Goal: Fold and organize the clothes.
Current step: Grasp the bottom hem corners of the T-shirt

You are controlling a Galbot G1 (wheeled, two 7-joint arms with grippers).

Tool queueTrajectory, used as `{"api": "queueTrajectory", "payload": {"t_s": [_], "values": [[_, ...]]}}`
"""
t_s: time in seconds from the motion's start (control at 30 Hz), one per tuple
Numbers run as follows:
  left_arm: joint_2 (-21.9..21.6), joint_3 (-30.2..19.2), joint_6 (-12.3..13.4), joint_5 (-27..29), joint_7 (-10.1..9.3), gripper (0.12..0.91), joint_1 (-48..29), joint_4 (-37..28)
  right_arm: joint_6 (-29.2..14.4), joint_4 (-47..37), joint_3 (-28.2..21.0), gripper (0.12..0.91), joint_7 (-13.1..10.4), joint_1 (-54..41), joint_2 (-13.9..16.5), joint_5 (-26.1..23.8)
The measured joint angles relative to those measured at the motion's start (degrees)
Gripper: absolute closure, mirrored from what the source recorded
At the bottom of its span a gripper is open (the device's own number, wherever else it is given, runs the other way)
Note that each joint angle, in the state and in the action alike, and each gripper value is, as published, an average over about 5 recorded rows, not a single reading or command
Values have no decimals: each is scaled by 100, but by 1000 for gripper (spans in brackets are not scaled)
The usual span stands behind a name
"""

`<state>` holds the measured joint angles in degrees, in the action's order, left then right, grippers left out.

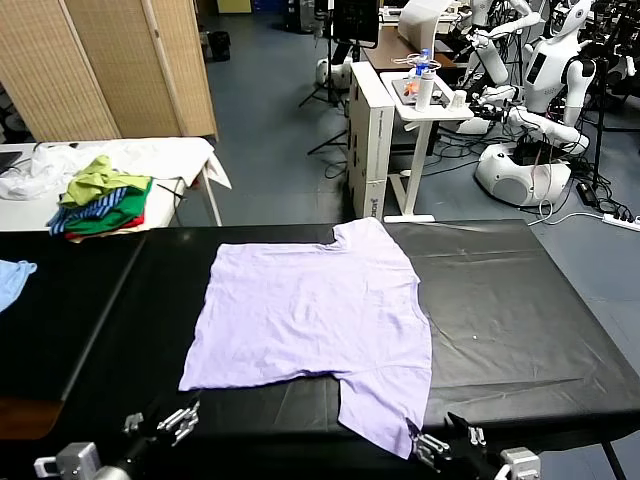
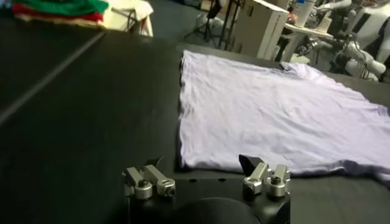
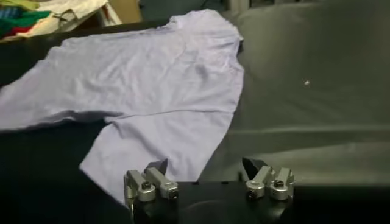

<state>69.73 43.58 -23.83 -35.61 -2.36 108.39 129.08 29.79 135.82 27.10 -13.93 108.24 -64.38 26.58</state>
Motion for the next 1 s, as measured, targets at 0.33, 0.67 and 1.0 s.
{"api": "queueTrajectory", "payload": {"t_s": [0.33, 0.67, 1.0], "values": [[56, -124, 115, 20, -47, 123, -201, -255, -8, -67, -236, 159, 36, -5, -116, -183], [42, -131, 160, 15, -59, 342, -304, -391, -19, -131, -326, 369, 45, -35, -183, -211], [68, -148, 185, 30, -58, 822, -306, -409, -22, -126, -316, 816, 39, -10, -192, -192]]}}
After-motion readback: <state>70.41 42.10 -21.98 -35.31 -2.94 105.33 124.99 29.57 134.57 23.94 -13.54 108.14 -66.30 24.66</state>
